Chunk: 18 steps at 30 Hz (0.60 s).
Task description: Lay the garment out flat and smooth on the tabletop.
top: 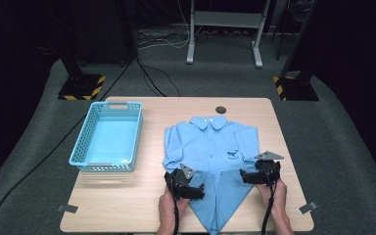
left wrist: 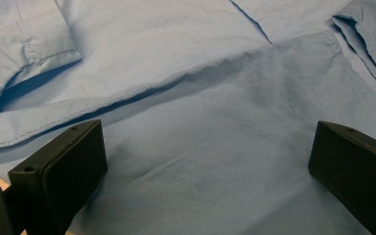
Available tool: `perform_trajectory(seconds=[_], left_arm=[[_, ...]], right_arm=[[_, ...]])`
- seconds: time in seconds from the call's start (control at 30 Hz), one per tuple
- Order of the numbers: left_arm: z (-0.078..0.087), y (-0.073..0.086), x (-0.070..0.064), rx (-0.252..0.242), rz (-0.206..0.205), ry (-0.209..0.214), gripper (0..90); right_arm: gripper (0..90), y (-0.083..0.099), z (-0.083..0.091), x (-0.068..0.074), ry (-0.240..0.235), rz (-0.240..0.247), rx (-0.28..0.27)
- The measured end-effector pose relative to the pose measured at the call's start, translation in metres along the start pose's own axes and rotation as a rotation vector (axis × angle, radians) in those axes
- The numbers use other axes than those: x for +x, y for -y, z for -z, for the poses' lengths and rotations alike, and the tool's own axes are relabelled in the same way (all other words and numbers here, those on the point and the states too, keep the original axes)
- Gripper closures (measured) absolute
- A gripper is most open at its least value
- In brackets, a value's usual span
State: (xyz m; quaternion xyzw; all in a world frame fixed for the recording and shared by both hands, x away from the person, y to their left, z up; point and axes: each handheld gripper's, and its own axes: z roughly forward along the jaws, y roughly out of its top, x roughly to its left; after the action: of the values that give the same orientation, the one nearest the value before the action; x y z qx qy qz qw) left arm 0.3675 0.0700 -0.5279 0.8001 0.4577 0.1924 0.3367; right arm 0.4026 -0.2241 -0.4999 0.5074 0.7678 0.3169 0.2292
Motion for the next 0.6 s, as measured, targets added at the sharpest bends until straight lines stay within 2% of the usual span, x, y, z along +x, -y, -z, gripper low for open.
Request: perform_trajectory(seconds=[0.4,0.6], left_arm=[[0.000,0.000,0.000,-0.001,0.000,0.001,0.5],[0.000,0.000,0.000,0.000,-0.001,0.001,0.5]], right_arm=[[3.1,-0.022,-0.013,0.002,0.009,0.040,0.022],[3.0,-0.035,-0.023,-0.003,0.010,0.034,0.046]])
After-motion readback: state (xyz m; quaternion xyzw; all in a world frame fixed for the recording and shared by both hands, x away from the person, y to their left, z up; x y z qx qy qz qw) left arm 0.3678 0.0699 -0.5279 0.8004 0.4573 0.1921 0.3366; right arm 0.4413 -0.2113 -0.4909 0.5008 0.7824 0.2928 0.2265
